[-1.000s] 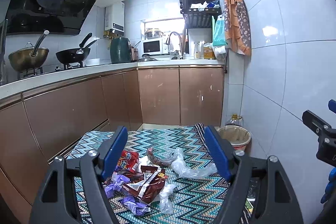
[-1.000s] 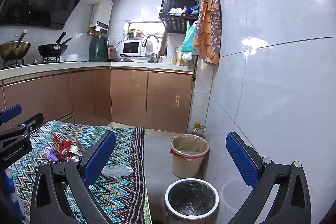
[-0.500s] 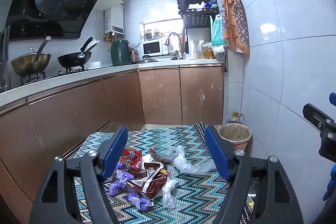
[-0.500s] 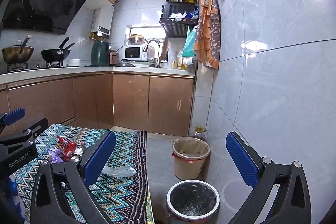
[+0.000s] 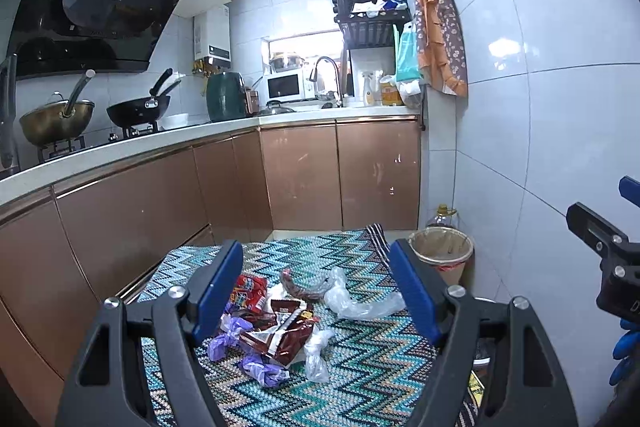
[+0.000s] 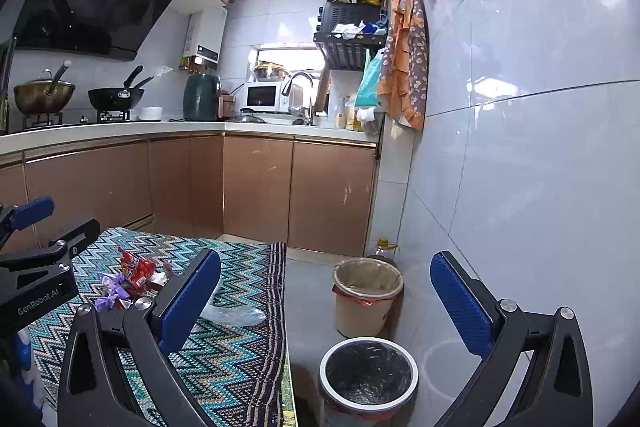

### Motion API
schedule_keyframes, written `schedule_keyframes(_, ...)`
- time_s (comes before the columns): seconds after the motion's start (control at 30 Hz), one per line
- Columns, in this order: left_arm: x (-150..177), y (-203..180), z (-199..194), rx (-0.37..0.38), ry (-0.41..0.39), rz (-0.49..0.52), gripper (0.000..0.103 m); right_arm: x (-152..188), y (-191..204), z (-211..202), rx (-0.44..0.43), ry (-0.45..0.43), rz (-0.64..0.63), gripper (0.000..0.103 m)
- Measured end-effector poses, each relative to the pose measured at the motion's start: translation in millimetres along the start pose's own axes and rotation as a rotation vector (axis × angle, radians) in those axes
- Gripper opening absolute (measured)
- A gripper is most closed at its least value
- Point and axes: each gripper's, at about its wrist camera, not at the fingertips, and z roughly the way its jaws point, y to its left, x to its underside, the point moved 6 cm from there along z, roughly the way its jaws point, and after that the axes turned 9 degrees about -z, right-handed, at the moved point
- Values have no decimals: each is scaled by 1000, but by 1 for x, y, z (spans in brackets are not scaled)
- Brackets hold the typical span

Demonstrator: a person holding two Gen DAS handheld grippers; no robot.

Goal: Collect trash

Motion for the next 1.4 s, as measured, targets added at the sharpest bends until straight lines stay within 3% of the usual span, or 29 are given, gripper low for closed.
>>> schedule_keyframes(0.97,3,15,-6,-11,-22,-12,74,-6,5,-12,21,-24,-20,103)
schedule_keyframes(1.4,0,11,-14,20,-56,-18,74,-6,0,-15,9,-29,7,103)
